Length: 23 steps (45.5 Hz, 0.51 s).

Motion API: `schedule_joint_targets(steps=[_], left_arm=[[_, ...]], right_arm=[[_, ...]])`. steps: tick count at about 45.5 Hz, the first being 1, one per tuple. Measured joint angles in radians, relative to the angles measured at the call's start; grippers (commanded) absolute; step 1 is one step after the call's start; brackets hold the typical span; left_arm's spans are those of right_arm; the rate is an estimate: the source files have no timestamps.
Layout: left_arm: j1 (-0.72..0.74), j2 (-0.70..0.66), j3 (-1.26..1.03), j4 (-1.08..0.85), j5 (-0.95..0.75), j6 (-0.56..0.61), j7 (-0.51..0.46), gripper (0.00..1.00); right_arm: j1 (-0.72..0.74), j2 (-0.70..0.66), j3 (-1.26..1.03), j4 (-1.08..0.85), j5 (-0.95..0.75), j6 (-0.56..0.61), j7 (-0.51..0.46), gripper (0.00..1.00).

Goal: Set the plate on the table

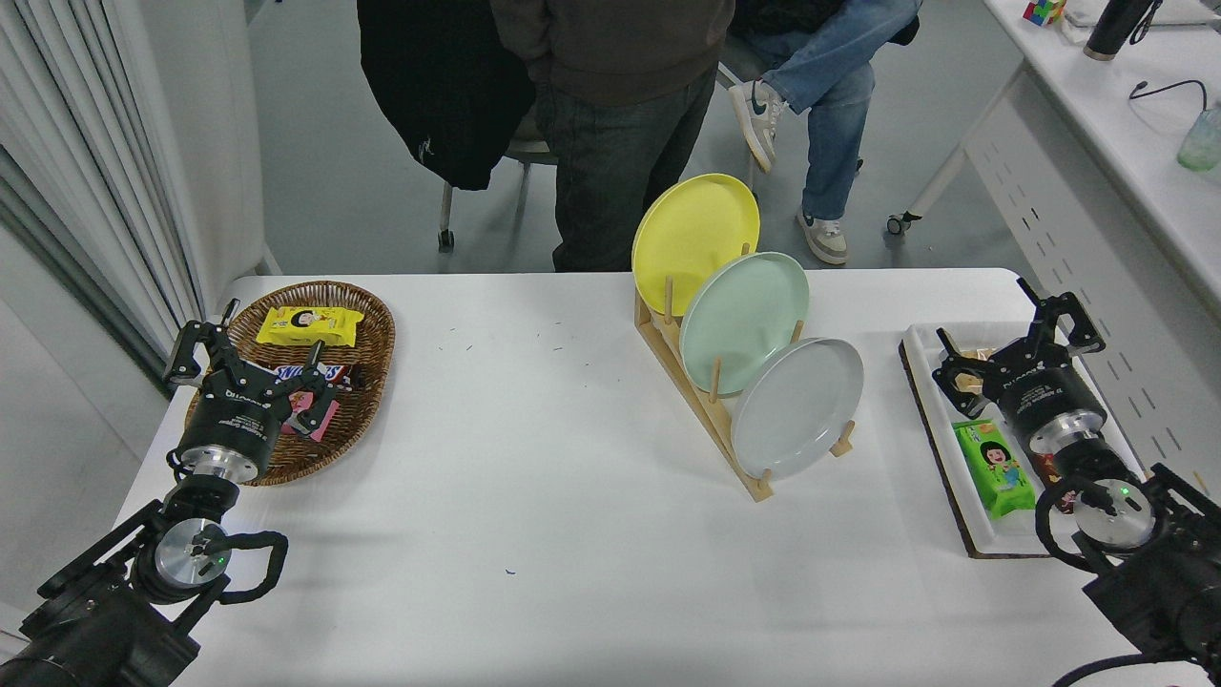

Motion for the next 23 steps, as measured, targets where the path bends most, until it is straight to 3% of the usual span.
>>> schedule_joint_targets(steps=[23], left_arm=[[0.0,0.0,0.0,0.0,0.0,0.0,0.0,0.98]], right_arm=[[0.0,0.013,-0.011,-0.012,0.002,-0.008,0.006,0.99]])
